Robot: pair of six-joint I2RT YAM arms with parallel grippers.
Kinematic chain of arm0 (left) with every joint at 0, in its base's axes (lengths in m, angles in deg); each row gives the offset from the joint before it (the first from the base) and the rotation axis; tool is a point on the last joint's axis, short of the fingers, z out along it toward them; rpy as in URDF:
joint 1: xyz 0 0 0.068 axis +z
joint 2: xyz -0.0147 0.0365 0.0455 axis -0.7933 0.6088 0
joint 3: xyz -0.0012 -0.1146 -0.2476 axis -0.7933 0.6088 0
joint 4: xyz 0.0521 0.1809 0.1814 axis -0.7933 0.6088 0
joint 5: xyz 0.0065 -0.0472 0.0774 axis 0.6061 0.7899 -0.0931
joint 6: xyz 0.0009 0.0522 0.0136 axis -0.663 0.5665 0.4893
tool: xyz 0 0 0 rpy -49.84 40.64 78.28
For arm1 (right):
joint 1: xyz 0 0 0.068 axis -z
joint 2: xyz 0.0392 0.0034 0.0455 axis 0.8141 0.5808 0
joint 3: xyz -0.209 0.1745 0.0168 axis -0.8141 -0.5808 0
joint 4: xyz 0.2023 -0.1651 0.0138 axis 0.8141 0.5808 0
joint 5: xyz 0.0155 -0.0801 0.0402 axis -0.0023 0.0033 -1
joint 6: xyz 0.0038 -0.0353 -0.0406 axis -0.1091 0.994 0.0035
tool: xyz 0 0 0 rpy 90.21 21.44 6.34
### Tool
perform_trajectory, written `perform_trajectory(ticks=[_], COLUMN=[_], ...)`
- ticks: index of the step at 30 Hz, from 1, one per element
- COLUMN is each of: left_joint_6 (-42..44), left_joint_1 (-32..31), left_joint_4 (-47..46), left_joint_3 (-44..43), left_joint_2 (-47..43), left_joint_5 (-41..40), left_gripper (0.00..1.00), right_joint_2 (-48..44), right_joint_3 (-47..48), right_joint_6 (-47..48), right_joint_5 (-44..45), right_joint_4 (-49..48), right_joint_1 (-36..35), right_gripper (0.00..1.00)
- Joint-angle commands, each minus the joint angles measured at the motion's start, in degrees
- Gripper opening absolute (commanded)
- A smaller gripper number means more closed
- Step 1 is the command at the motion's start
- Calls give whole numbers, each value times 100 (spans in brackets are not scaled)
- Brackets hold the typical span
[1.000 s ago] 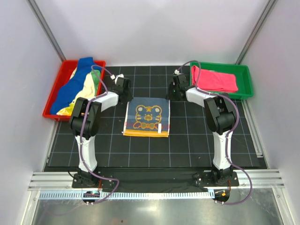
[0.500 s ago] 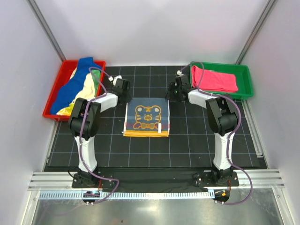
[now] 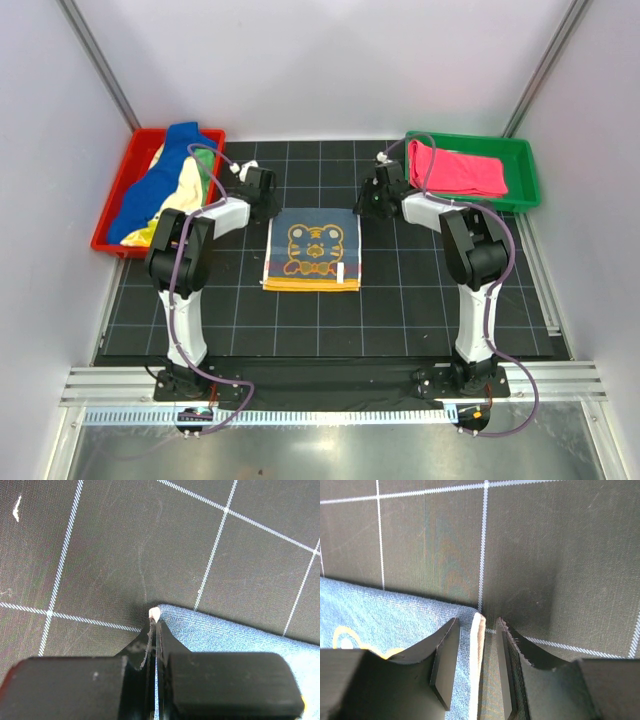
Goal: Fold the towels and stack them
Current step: Fold the towel
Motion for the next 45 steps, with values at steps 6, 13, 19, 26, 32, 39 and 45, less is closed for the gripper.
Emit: perform_trajectory(ticks=[6,13,19,26,32,39,45], left_joint_6=[14,5,5,-30,-153,-443,-680], left_joint_1=[51,51,51,51,121,429,692], left_joint_4=[-44,-53,-114,-281,-606,-1799,-2731], left_joint_3=[-203,-212,-186,-124,-89,235,605], left_joint_2=[34,25,25,34,25,-133,-326], left_joint_5=[31,75,101,145,294,707,1417], left_gripper=[0,0,0,0,0,0,0], right_joint_2=[8,167,412,720,844,441,-78], right_joint_3=[375,621,885,1201,1544,1247,632], right_joint_6=[323,481,560,622,657,534,420], right_joint_5=[149,483,589,589,852,1133,1151], right_joint_4=[445,736,947,1114,1062,316,-546], right_joint_1=[-139,-218,-262,-280,-271,-271,-271], right_gripper=[37,32,26,11,2,1,1])
